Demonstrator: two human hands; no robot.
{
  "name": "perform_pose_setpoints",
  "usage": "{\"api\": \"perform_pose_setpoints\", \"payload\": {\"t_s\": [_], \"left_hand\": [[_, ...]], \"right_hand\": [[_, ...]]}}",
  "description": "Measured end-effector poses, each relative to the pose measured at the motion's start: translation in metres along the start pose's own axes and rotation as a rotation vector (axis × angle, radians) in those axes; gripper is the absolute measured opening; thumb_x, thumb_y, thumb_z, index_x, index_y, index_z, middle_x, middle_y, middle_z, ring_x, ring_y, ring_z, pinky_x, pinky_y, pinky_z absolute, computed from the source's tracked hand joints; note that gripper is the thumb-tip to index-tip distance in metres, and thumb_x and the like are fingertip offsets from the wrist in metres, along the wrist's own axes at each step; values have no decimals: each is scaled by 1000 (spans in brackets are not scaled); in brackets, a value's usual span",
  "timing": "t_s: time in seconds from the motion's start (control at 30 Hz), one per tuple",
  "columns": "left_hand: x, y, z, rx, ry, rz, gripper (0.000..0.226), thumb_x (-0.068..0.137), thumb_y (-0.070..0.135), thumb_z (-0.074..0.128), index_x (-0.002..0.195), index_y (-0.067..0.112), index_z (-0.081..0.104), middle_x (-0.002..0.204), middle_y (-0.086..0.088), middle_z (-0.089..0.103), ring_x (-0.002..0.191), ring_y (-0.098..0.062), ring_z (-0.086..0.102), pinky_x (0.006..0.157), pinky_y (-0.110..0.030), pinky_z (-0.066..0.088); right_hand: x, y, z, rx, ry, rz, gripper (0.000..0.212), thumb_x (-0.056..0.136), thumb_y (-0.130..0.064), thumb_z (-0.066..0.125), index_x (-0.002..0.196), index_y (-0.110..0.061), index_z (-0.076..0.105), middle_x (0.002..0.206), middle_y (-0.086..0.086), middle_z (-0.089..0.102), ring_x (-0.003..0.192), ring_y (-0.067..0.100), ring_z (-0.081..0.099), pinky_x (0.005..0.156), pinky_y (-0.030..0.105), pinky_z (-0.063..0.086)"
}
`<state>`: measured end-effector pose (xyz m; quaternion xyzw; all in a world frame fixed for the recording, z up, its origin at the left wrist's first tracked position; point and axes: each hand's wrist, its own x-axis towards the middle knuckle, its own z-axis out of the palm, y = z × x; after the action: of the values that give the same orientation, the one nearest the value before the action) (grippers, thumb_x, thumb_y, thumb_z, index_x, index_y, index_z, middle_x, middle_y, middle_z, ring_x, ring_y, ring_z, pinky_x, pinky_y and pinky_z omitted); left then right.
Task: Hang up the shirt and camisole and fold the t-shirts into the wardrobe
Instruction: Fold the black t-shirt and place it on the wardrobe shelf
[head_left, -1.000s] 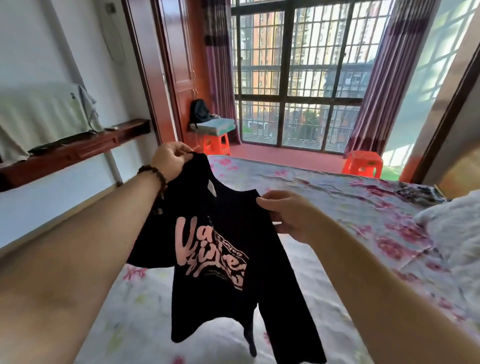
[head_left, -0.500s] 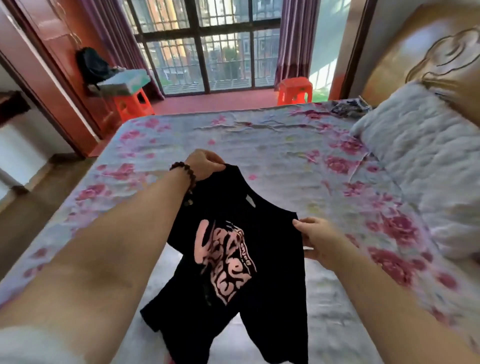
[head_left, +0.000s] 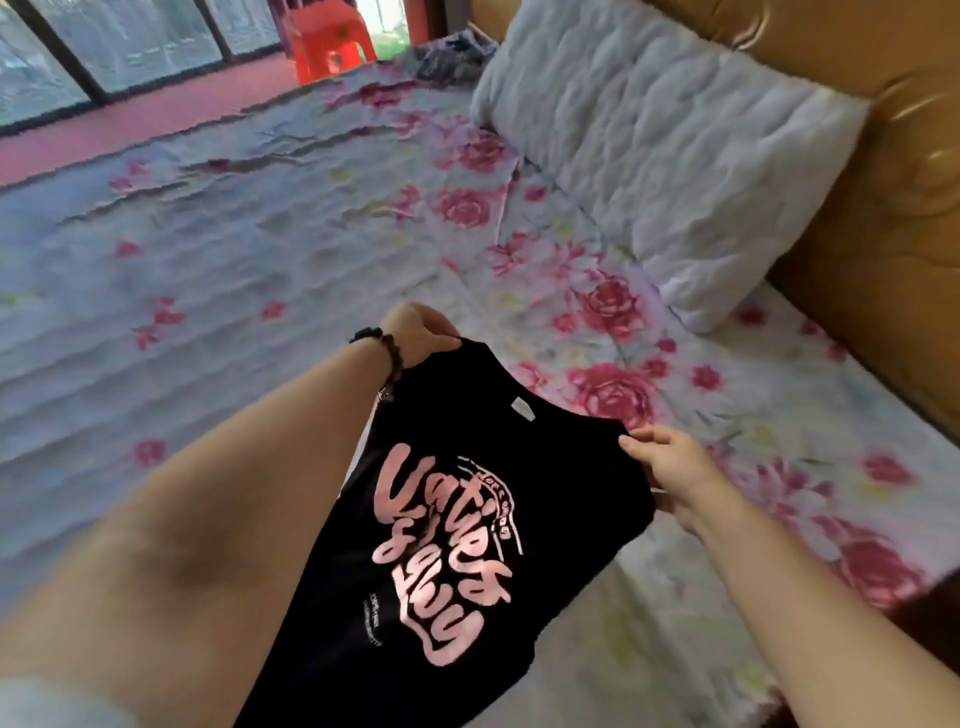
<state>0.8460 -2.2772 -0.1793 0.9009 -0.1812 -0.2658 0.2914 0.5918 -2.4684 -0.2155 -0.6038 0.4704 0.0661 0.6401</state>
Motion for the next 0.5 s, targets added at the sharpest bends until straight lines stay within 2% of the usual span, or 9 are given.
{"api": "perform_pose_setpoints", "payload": {"t_s": [0.13, 0.27, 0.37, 0.5], "left_hand": [[64, 24, 51, 103, -52, 72, 10, 83, 18, 72, 93, 15, 74, 90, 0, 68, 85, -12, 60, 77, -22, 42], [115, 35, 97, 158, -93, 86, 10, 83, 21, 72, 92, 16, 74, 84, 4, 64, 81, -10, 57, 74, -22, 41], [150, 31, 130, 148, -142, 69, 9, 82, 21, 74, 88, 15, 74, 84, 4, 66, 80, -10, 60, 76, -25, 47], [184, 21, 167, 160, -170, 68, 9, 80, 21, 75, 87, 15, 75, 84, 2, 68, 75, -8, 59, 75, -25, 46]], "right_hand": [[48, 13, -28, 53, 97, 48, 5, 88, -18, 65, 83, -18, 63, 71, 2, 59, 55, 16, 51, 50, 21, 36], [91, 25, -50, 41, 192, 96, 2, 88, -19, 65, 88, -18, 67, 61, -1, 56, 28, 5, 42, 34, 11, 25], [121, 39, -62, 54, 224, 137, 7, 86, -18, 68, 92, -15, 69, 58, -3, 56, 33, 7, 45, 33, 14, 28], [156, 61, -70, 62, 235, 172, 11, 84, -19, 71, 93, -12, 71, 54, -6, 54, 34, 5, 46, 30, 12, 28]]}}
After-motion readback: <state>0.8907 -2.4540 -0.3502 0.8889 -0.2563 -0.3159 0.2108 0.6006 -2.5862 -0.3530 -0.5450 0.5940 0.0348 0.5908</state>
